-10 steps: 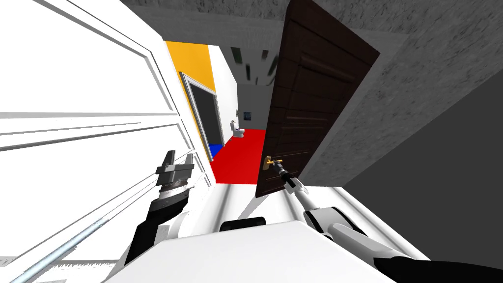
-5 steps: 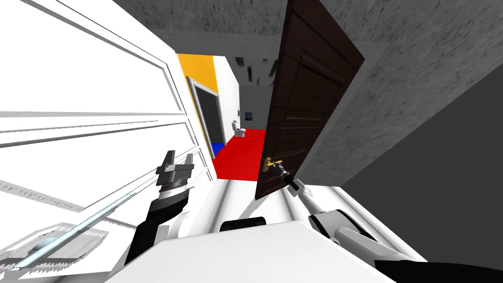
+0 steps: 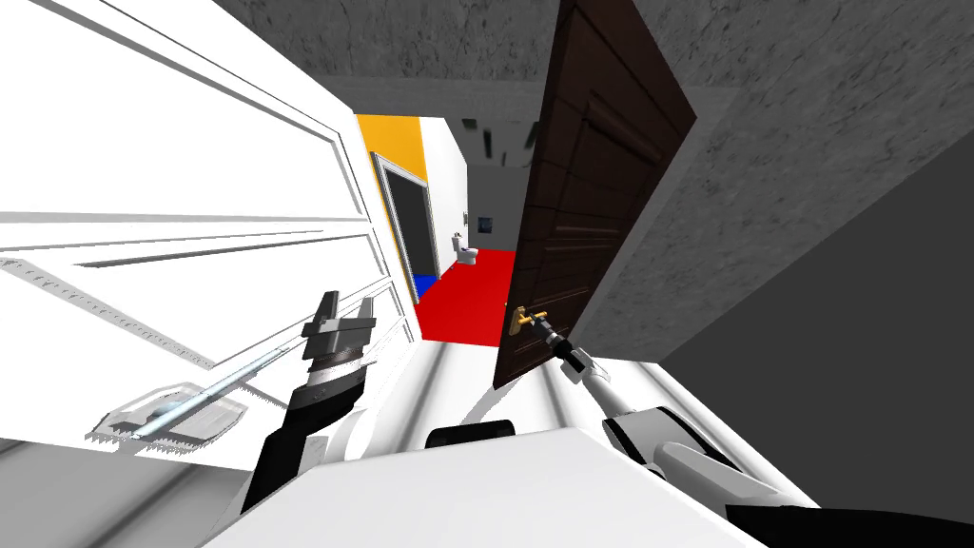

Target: Pull the door open

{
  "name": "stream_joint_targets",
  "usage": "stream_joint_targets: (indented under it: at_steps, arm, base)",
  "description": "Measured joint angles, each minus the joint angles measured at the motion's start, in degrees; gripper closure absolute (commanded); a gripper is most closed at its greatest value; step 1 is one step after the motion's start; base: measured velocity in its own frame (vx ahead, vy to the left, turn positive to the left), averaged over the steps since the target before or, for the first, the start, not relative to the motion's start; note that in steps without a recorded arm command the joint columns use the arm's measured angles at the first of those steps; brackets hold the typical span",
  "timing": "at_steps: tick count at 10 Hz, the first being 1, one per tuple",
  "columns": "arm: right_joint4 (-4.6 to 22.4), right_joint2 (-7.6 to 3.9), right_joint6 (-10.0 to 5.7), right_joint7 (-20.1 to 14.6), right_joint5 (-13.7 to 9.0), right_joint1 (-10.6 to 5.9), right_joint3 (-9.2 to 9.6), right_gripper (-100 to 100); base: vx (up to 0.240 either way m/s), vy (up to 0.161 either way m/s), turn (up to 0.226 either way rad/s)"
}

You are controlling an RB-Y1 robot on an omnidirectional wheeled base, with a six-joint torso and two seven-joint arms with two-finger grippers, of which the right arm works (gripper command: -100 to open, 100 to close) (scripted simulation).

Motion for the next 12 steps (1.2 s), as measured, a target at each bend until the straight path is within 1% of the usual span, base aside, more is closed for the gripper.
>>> stream_joint_targets:
  at_steps: [2,4,6,7,8,10,12]
  arm:
    - [-1.37,-0.96,-1.67,-1.47,0.84,1.28,0.33,100]
    - [-0.16,-1.67,-3.96,-2.24,1.53,1.53,0.54,100]
    - [-0.76,-2.8,-5.96,-3.53,2.26,2.5,0.64,100]
    - [-0.75,-3.11,-6.87,-3.92,2.56,2.85,0.71,100]
    - [-0.68,-3.09,-7.08,-3.98,2.66,3.0,0.81,100]
    - [-0.34,-3.55,-8.0,-4.25,2.85,2.91,0.65,100]
    - [0.79,-3.94,-9.74,-4.42,3.13,2.55,0.6,100]
  base:
    - [-0.142,-0.093,0.042]
    - [-0.108,-0.087,0.052]
    - [-0.116,-0.1,0.051]
    - [-0.041,-0.041,0.011]
    - [-0.156,-0.121,0.171]
    - [-0.173,-0.162,0.181]
    - [-0.196,-0.166,0.152]
